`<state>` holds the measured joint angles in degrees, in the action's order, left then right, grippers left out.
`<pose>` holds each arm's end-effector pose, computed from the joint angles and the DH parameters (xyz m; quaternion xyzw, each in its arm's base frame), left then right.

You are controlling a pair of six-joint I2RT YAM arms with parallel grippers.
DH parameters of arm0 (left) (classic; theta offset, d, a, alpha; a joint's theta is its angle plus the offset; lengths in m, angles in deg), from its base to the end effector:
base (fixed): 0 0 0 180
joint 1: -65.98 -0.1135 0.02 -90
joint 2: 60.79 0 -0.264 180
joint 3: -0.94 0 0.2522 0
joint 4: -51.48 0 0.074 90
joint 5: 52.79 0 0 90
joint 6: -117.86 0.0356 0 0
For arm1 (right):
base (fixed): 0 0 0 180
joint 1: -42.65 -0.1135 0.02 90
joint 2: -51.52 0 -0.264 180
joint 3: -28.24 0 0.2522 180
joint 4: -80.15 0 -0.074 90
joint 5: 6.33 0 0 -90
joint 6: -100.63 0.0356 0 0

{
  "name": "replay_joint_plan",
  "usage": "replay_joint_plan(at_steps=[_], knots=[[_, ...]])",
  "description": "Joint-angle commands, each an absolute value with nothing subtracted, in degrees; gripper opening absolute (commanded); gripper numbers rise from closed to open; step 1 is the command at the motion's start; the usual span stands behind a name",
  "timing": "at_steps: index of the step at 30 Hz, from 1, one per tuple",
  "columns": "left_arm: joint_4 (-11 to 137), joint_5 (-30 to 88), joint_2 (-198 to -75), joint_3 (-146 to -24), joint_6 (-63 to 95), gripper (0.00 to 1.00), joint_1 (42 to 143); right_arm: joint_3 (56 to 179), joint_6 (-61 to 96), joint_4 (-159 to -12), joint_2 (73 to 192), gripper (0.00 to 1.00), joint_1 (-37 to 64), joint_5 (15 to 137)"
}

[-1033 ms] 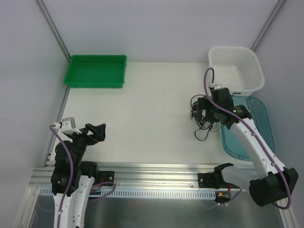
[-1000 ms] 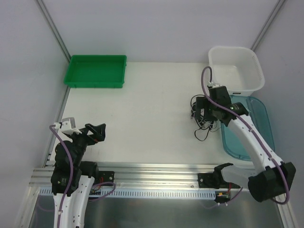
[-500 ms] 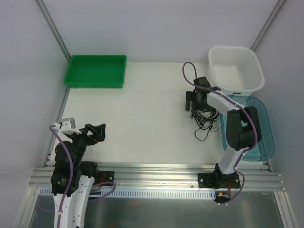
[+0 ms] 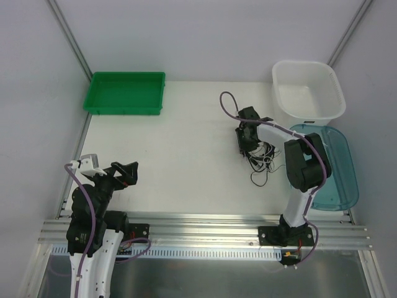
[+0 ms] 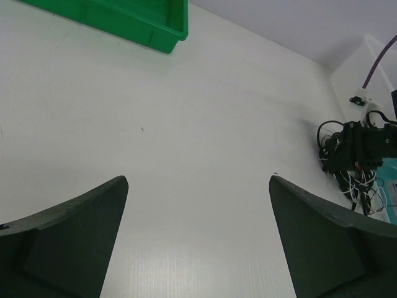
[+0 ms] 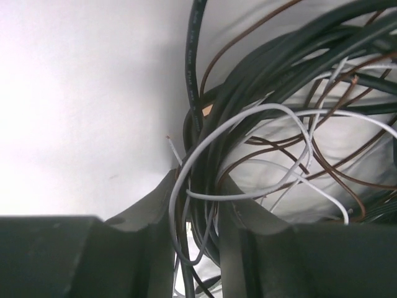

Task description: Untangle the cables

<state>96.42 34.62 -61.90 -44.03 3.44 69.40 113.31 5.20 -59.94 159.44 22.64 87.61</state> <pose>0.0473 -0.0044 0.2913 -0.1145 0.7045 -0.1841 0.6758 0.3614 0.1290 0.1694 -0.2060 0.9492 -0.0033 0.2377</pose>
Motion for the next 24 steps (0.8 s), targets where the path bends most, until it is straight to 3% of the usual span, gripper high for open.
replay_joint_plan(at_steps=[1,9,12,15,16,19,22,24], knots=[[95.6,33.3,-62.8,-43.9,3.7,0.99,69.6,111.4,2.0,-60.3,157.0,0.01,15.2,79.9],[95.6,32.6,-64.2,-43.9,3.7,0.99,69.3,112.8,-11.9,-57.4,154.2,0.01,-3.7,67.5],[95.6,32.6,-64.9,-43.9,3.6,0.99,69.2,114.7,-15.2,-54.4,155.0,0.06,-9.5,64.5],[95.6,32.1,-66.1,-43.9,3.6,0.99,69.2,116.8,-17.4,-50.8,156.5,0.25,-14.5,66.4],[95.6,31.9,-66.5,-43.9,3.5,0.99,69.2,116.9,-17.1,-50.3,156.6,0.45,-15.1,66.3],[95.6,31.4,-68.3,-43.9,3.3,0.99,69.3,114.7,-14.6,-51.9,153.7,0.73,-16.1,65.0],[95.5,30.6,-71.3,-44.0,2.4,0.99,69.3,111.5,-12.9,-53.4,146.0,0.86,-17.0,66.0],[95.5,28.3,-75.0,-44.4,1.2,0.99,69.3,109.8,-10.8,-54.1,139.7,0.87,-17.3,68.5]])
